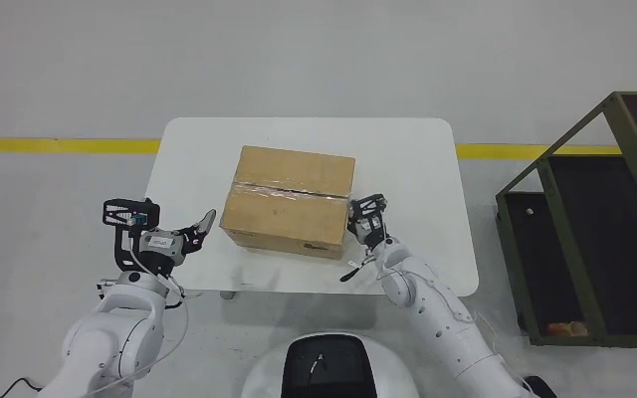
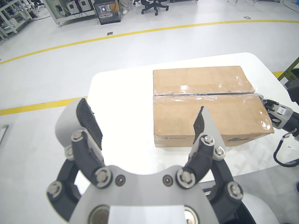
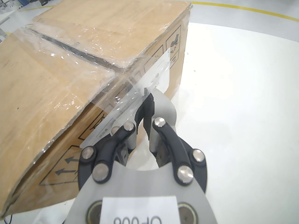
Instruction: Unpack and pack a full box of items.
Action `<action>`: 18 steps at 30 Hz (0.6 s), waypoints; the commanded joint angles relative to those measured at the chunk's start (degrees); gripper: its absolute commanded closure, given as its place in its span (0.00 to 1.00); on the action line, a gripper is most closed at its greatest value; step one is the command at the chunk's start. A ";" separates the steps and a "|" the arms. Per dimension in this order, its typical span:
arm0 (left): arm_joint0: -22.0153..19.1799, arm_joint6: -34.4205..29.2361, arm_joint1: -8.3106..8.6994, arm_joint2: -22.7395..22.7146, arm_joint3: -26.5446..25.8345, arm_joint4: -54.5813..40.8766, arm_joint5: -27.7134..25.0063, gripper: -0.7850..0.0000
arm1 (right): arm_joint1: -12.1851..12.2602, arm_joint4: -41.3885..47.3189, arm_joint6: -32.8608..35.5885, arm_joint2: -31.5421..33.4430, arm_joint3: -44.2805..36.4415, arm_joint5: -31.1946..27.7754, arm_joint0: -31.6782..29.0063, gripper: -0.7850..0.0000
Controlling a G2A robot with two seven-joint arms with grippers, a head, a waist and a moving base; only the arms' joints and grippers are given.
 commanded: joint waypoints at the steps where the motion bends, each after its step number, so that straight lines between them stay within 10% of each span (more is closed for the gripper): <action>1: 0.00 0.00 0.00 0.00 0.00 0.00 0.00 0.00 | -0.11 0.13 -0.29 -0.01 0.19 0.46 -0.06 1.00; 18: -6.73 -0.08 -0.86 8.50 -1.66 2.42 -9.24 0.00 | 3.96 -5.36 0.57 15.72 -19.70 9.90 -16.27 1.00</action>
